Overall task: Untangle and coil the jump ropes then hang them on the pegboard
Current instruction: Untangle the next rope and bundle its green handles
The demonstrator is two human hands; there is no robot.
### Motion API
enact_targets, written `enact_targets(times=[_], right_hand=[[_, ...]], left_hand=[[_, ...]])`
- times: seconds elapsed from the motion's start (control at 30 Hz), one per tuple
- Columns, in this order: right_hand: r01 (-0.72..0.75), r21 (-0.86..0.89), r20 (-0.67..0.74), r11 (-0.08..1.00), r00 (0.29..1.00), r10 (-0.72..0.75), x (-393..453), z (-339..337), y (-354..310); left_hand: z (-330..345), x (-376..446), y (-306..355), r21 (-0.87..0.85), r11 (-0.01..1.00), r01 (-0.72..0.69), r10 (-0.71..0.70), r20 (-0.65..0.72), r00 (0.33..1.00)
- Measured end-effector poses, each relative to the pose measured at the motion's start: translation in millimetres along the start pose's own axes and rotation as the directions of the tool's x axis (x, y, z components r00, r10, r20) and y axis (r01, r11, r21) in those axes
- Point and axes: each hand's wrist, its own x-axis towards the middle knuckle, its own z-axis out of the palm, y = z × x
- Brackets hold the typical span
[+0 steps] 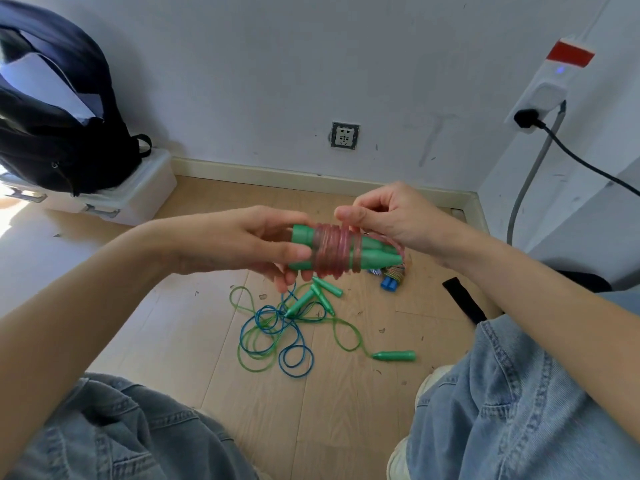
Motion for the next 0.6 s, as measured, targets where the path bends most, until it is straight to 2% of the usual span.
enact_targets(times=[0.07, 0.13, 0.23, 0.3, 0.37, 0.4, 0.5, 0.6], right_hand=[[-0.093, 0.164, 0.080, 0.982, 0.993, 0.081, -2, -2, -2], [-0.082, 0.280, 0.070, 0.957, 0.995, 0.065, -2, -3, -4], [0.003, 0.238, -0.014, 0.971, 1.000, 0.001, 0, -3, -3], [0.036, 0.085, -0.047, 0.996, 0.998, -0.032, 1, -1, -3], [0.084, -0.184, -0.093, 0.979, 0.990, -0.103, 3, 1, -2], [0.101, -0.343, -0.127, 0.934, 0.980, -0.153, 5, 2, 1], [0.096, -0.718, -0.182, 0.690, 0.930, -0.319, 5, 5, 5], [0.118, -0.874, -0.143, 0.472, 0.865, -0.480, 4, 7, 4]], left_hand=[[-1, -2, 0, -0.127, 0.990, -0.054, 0.056, 0.009, 0.998], [-1, -1, 1, -0.275, 0.953, -0.127, 0.118, -0.051, 0.992], [-2, 6, 0, -0.430, 0.878, -0.209, 0.108, -0.247, 0.963], [-1, 14, -1, -0.477, 0.851, -0.219, 0.039, -0.358, 0.933], [2, 21, -4, -0.480, 0.849, -0.220, -0.029, -0.459, 0.888], [3, 23, -6, -0.473, 0.854, -0.217, -0.063, -0.509, 0.859], [7, 29, -12, -0.341, 0.930, -0.141, -0.099, -0.598, 0.795], [8, 32, -17, -0.224, 0.975, -0.012, -0.128, -0.600, 0.789]])
